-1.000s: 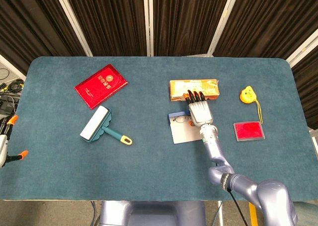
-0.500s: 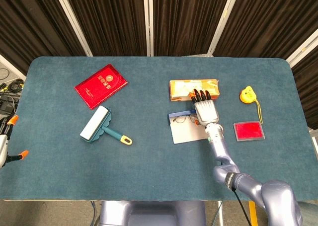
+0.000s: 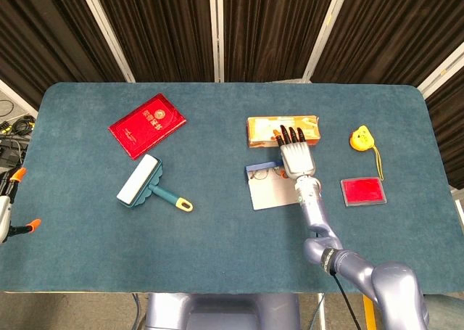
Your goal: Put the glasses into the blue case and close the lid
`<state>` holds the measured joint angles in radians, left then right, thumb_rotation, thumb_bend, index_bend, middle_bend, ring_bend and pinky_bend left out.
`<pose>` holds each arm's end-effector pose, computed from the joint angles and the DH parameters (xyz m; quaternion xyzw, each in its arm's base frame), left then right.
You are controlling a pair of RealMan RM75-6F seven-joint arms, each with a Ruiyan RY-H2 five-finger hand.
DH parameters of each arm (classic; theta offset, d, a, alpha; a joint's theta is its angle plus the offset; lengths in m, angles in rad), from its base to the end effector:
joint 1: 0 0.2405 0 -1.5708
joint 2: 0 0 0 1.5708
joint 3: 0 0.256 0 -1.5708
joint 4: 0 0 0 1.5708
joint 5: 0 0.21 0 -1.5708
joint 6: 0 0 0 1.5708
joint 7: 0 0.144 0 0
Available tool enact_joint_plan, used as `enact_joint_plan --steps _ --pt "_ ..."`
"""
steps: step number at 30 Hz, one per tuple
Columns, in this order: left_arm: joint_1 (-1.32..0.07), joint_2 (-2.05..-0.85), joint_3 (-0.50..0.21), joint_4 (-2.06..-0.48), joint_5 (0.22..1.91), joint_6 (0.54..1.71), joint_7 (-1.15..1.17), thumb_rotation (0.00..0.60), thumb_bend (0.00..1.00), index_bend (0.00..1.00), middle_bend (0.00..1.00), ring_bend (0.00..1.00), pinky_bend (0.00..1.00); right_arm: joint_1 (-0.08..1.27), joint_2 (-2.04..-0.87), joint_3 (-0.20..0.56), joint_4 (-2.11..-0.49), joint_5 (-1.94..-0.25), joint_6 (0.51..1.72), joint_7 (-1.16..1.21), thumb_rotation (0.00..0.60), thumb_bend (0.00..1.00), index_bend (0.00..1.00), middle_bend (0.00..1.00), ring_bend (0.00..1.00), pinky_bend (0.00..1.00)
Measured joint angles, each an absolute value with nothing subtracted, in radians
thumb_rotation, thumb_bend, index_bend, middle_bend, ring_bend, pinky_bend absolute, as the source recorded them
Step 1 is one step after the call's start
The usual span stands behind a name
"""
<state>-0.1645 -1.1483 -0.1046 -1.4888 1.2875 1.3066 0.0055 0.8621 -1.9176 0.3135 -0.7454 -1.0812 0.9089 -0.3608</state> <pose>-0.3499 0.2184 0.1614 -0.5704 -0.4231 -0.3218 0.6262 -0.1750 -0.4280 -0.0503 0.6919 -0.3230 0.3248 0.5580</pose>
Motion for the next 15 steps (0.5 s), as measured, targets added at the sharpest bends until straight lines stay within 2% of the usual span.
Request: enact_joint_plan --steps 7,15 --pt "-0.162 -1.143 -0.100 -1.501 1.307 1.319 0.001 0.600 0.00 0.00 0.00 0.00 0.00 0.820 -1.833 0.283 -0.903 -1.127 0.960 -0.363 0.600 0.06 0.03 0.00 0.00 0.00" --pt "-0.151 -1.131 -0.089 -1.529 1.346 1.353 -0.007 0.600 0.00 0.00 0.00 0.00 0.00 0.738 -1.664 0.200 -1.191 -1.179 1.001 -0.408 0.600 0.05 0.04 0.00 0.00 0.00"
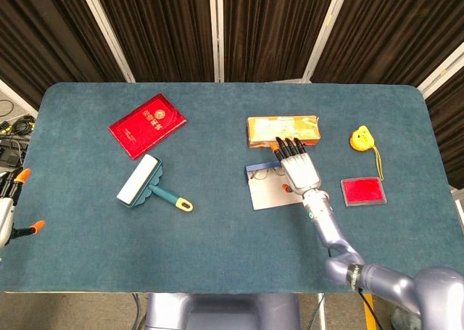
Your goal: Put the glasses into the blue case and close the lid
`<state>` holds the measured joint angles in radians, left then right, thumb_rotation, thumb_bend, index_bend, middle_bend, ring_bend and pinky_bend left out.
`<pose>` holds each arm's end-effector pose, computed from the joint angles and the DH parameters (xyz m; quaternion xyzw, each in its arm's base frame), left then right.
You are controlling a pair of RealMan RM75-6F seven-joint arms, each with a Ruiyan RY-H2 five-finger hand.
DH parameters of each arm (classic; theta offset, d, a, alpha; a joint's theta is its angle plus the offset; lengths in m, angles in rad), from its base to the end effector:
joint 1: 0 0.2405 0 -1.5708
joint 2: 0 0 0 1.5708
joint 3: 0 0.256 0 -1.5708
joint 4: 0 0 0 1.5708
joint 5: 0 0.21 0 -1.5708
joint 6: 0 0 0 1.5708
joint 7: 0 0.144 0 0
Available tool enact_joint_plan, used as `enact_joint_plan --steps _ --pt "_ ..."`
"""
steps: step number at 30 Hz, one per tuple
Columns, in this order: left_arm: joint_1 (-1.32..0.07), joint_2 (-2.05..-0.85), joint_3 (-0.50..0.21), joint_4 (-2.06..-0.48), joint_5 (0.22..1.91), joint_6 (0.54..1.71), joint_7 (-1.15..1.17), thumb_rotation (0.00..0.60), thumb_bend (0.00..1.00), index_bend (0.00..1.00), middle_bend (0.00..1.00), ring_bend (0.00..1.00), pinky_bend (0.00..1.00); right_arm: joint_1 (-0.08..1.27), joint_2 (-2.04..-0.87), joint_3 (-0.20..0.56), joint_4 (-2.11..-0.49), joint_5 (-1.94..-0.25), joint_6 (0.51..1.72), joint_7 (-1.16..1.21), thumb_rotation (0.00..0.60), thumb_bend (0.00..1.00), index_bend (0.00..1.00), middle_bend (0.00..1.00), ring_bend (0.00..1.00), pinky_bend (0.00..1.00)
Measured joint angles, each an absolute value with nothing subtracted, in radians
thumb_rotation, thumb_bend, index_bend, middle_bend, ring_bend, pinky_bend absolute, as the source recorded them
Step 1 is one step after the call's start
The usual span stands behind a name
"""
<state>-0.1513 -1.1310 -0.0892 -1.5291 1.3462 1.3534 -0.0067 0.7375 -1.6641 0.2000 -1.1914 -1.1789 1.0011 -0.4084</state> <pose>-0.3375 0.2111 0.1623 -0.5798 -0.4126 -0.3434 0.6129 -0.1762 -0.3756 -0.0191 0.7394 -0.2931 0.3417 0.5007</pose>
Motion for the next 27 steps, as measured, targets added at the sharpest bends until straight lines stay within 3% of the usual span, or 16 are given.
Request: enact_joint_plan --steps 6,13,27 --pt "-0.144 -1.124 -0.080 -1.544 1.373 1.372 -0.010 0.600 0.00 0.00 0.00 0.00 0.00 0.691 -1.579 0.141 -1.334 -1.208 1.021 -0.457 0.600 0.06 0.04 0.00 0.00 0.00" --pt "-0.141 -1.122 -0.074 -1.555 1.390 1.386 -0.005 0.600 0.00 0.00 0.00 0.00 0.00 0.675 -1.569 0.111 -1.403 -1.224 1.032 -0.510 0.600 0.06 0.04 0.00 0.00 0.00" --pt "-0.143 -1.122 -0.079 -1.545 1.371 1.372 -0.011 0.600 0.00 0.00 0.00 0.00 0.00 0.696 -1.671 0.106 -1.283 -1.237 1.005 -0.519 0.600 0.06 0.06 0.00 0.00 0.00"
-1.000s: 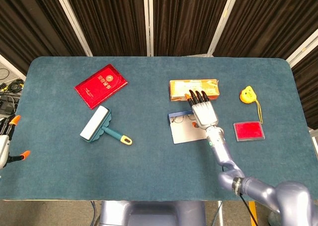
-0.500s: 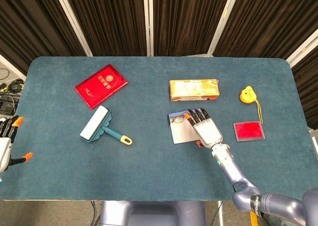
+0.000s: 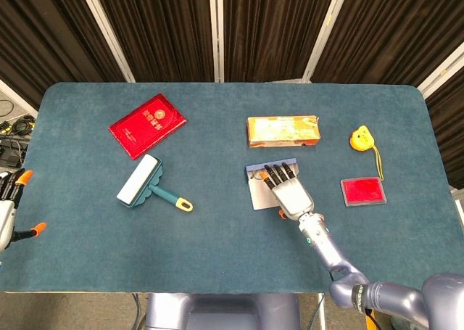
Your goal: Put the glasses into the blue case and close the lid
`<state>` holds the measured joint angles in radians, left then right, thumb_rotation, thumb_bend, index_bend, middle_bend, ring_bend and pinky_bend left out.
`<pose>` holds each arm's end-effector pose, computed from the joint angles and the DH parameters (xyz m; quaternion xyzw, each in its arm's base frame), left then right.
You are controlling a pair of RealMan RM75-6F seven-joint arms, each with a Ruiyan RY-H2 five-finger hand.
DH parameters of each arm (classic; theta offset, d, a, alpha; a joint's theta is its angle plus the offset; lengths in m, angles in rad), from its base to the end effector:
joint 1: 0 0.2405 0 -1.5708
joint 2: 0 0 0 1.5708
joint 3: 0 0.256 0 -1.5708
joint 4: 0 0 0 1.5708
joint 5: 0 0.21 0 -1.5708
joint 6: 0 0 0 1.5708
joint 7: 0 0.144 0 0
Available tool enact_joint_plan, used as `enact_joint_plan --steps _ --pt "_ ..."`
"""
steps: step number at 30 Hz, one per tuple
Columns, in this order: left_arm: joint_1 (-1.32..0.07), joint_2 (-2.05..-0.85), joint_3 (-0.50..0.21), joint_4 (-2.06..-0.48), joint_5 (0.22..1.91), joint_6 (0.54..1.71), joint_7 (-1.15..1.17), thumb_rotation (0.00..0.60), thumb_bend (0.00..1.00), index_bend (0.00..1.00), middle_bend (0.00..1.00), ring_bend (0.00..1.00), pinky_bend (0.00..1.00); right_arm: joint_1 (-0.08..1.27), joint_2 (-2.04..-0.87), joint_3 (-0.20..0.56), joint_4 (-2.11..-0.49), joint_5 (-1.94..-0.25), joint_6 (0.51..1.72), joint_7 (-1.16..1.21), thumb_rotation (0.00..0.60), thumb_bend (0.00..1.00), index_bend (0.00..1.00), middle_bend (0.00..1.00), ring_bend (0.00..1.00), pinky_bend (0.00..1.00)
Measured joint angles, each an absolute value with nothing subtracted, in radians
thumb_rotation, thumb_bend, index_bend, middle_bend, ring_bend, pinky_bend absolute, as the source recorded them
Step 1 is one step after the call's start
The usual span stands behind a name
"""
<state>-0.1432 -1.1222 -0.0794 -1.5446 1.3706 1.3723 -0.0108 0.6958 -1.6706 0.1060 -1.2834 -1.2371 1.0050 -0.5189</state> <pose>-0.3335 0.2065 0.1629 -0.5841 -0.4091 -0.3495 0.6077 -0.1766 -0.3327 -0.0462 0.7924 -0.2577 0.3052 0.4610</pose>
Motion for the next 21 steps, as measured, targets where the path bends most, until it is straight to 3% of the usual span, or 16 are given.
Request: enact_joint_plan --steps 21 --pt "-0.150 -1.131 -0.084 -1.535 1.347 1.354 0.005 0.600 0.00 0.00 0.00 0.00 0.00 0.709 -1.713 0.121 -1.189 -1.237 0.973 -0.478 0.600 0.06 0.09 0.00 0.00 0.00"
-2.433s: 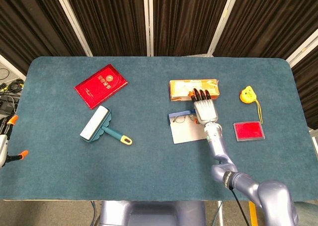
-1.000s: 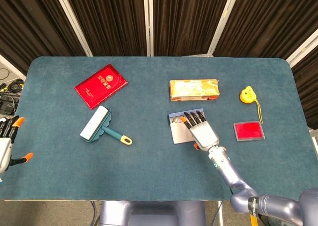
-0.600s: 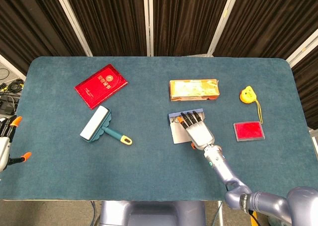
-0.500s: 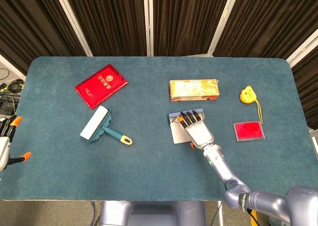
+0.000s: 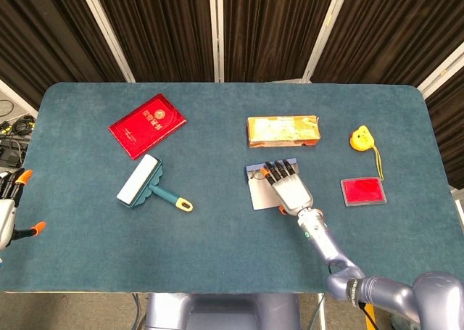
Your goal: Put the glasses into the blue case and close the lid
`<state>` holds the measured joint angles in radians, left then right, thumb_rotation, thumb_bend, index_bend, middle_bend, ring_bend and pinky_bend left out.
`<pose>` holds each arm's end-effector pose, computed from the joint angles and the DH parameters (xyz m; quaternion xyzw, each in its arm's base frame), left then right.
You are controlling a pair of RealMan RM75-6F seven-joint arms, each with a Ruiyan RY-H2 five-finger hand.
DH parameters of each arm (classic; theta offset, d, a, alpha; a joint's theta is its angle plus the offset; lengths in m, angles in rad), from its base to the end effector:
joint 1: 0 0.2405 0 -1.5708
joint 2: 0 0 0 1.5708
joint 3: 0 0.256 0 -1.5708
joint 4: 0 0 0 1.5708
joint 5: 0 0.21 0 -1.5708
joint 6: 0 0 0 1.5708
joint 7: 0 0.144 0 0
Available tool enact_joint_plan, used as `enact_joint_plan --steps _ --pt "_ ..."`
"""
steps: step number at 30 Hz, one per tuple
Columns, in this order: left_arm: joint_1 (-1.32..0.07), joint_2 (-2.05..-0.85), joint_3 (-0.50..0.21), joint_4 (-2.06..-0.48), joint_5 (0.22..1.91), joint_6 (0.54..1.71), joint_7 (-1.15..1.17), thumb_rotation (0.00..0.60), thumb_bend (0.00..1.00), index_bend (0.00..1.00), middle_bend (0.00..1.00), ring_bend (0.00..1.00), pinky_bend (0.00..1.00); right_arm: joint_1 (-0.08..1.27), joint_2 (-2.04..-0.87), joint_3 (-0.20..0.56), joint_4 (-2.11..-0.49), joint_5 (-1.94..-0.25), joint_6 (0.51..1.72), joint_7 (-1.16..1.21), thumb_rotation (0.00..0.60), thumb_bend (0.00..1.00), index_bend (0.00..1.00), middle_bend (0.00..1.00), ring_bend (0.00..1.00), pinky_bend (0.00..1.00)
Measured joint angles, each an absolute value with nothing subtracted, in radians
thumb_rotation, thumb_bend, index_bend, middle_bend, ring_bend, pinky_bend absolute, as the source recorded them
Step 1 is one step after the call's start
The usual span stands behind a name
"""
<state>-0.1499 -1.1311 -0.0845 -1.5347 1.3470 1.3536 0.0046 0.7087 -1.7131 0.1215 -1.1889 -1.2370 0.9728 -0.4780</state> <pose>-0.3370 0.2095 0.1607 -0.5826 -0.4124 -0.3395 0.6126 -0.1825 -0.3442 -0.0540 0.7893 -0.2643 0.2994 0.4663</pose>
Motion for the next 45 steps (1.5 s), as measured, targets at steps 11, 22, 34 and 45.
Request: enact_joint_plan --steps 11,22,34,45 --pt "-0.150 -1.132 -0.085 -1.533 1.345 1.352 0.005 0.600 0.00 0.00 0.00 0.00 0.00 0.708 -1.723 0.122 -1.169 -1.245 0.972 -0.474 0.600 0.06 0.10 0.00 0.00 0.00" --pt "-0.151 -1.132 -0.085 -1.532 1.344 1.351 0.004 0.600 0.00 0.00 0.00 0.00 0.00 0.707 -1.742 0.117 -1.135 -1.252 0.966 -0.472 0.600 0.06 0.12 0.00 0.00 0.00" --pt "-0.153 -1.134 -0.086 -1.529 1.339 1.344 0.006 0.600 0.00 0.00 0.00 0.00 0.00 0.707 -1.759 0.117 -1.104 -1.260 0.956 -0.459 0.600 0.15 0.19 0.00 0.00 0.00" --pt "-0.154 -1.133 -0.085 -1.529 1.339 1.342 0.005 0.600 0.00 0.00 0.00 0.00 0.00 0.705 -1.750 0.119 -1.109 -1.282 0.967 -0.439 0.600 0.36 0.28 0.00 0.00 0.00"
